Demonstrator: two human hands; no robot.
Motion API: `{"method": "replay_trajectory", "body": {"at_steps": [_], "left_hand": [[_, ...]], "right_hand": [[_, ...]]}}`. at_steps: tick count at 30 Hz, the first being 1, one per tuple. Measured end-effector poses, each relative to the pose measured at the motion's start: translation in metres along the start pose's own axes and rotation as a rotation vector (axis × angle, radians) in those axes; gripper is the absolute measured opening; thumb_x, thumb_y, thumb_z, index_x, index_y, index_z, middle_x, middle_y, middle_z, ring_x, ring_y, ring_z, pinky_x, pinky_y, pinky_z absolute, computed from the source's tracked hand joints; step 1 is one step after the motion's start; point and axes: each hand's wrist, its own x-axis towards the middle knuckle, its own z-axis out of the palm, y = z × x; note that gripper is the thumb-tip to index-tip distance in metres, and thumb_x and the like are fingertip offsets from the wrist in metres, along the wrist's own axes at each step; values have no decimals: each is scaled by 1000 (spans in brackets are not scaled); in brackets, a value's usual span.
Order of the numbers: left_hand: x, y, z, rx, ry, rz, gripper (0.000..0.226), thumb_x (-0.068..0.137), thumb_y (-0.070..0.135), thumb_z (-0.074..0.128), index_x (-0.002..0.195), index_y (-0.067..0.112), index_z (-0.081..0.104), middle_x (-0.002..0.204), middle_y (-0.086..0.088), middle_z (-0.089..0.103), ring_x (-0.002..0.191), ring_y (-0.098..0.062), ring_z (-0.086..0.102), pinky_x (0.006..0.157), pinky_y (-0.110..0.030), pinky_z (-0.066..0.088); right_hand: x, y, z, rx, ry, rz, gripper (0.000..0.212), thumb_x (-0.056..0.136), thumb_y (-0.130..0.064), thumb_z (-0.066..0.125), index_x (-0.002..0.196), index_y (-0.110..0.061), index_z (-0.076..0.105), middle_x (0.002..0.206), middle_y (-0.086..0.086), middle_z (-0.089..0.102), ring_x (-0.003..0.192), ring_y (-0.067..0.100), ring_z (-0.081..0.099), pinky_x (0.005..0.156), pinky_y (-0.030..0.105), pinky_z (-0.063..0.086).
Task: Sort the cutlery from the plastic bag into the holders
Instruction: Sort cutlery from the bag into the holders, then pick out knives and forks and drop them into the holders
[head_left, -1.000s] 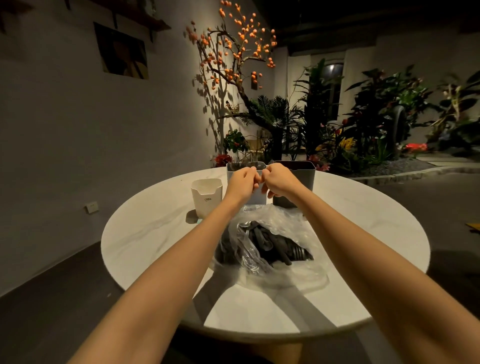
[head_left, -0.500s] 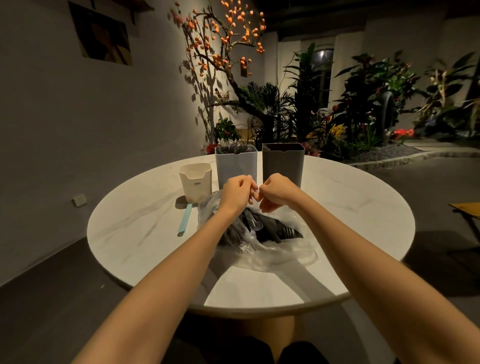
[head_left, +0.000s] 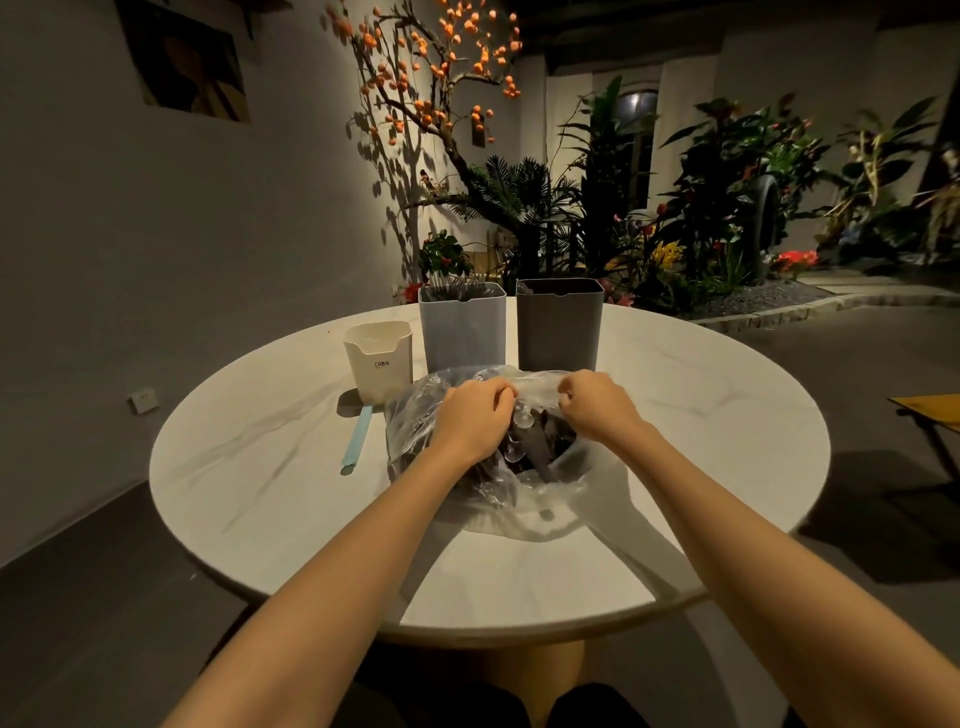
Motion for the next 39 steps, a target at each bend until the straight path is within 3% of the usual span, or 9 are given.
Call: {"method": "replay_trajectory", "body": {"at_steps": [6, 9, 16, 20, 24, 29, 33, 36, 39], "left_hand": [[6, 12, 6, 47, -51, -15, 32, 103, 28, 34, 121, 24, 61, 109, 2, 71, 104, -19, 61, 106, -46, 37], [6, 12, 9, 72, -34, -3, 30, 103, 28, 36, 118, 24, 61, 106, 2, 71, 98, -19, 63, 102, -43, 39], [-5, 13, 15, 161, 90, 153, 24, 99, 23, 46, 115, 19, 64, 106, 0, 70, 91, -20, 64, 91, -38, 48], [-5, 8, 18, 156, 102, 159, 21, 97, 27, 49, 108, 20, 66, 104, 2, 68, 93, -17, 60, 89, -35, 48], [-5, 4, 16, 181, 80, 139, 26, 98, 30, 45, 103, 18, 68, 98, -1, 69, 86, -18, 60, 79, -34, 49], [-7, 4, 12, 235, 87, 148, 26, 98, 27, 46, 100, 16, 69, 93, -4, 70, 83, -20, 61, 74, -34, 49], [-9, 4, 11, 219, 82, 183, 21, 95, 28, 50, 92, 18, 69, 88, 1, 68, 80, -16, 58, 84, -38, 49], [-7, 0, 13, 269, 34, 189, 23, 93, 41, 52, 93, 24, 66, 91, 6, 66, 85, -14, 57, 94, -40, 44], [-7, 0, 15, 391, -60, 150, 39, 93, 54, 44, 116, 28, 61, 115, 5, 64, 110, -17, 55, 104, -40, 32]], "right_hand": [[-6, 10, 4, 101, 25, -96, 21, 93, -8, 53, 102, -6, 72, 102, 13, 69, 88, 27, 65, 82, 38, 55], [-12, 18, 8, -69, -8, -17, 18, 92, -11, 48, 83, -3, 61, 83, 12, 59, 72, 29, 55, 61, 31, 45], [-16, 26, 16, -198, -11, 38, 17, 91, -6, 52, 103, -3, 63, 95, 14, 60, 89, 35, 61, 65, 30, 40], [-17, 30, 17, -256, 60, 34, 23, 94, -32, 55, 106, -14, 64, 105, 9, 65, 96, 31, 63, 69, 31, 41], [-22, 29, 15, -236, 114, 107, 44, 101, -43, 34, 96, -12, 65, 101, 7, 66, 92, 29, 61, 68, 30, 36], [-24, 12, 13, -267, -68, 98, 51, 99, -55, 31, 103, -12, 60, 104, 8, 63, 96, 26, 59, 73, 32, 39], [-17, 0, 10, -238, -211, 54, 51, 96, -57, 40, 72, -13, 46, 88, 4, 52, 83, 21, 50, 73, 31, 41], [-9, 0, 8, -205, -234, 42, 42, 95, -51, 48, 82, -11, 48, 88, 6, 52, 82, 22, 49, 72, 31, 40], [-6, 5, 6, -201, -238, 69, 38, 93, -47, 53, 94, -10, 52, 93, 9, 54, 85, 25, 53, 71, 31, 40]]}}
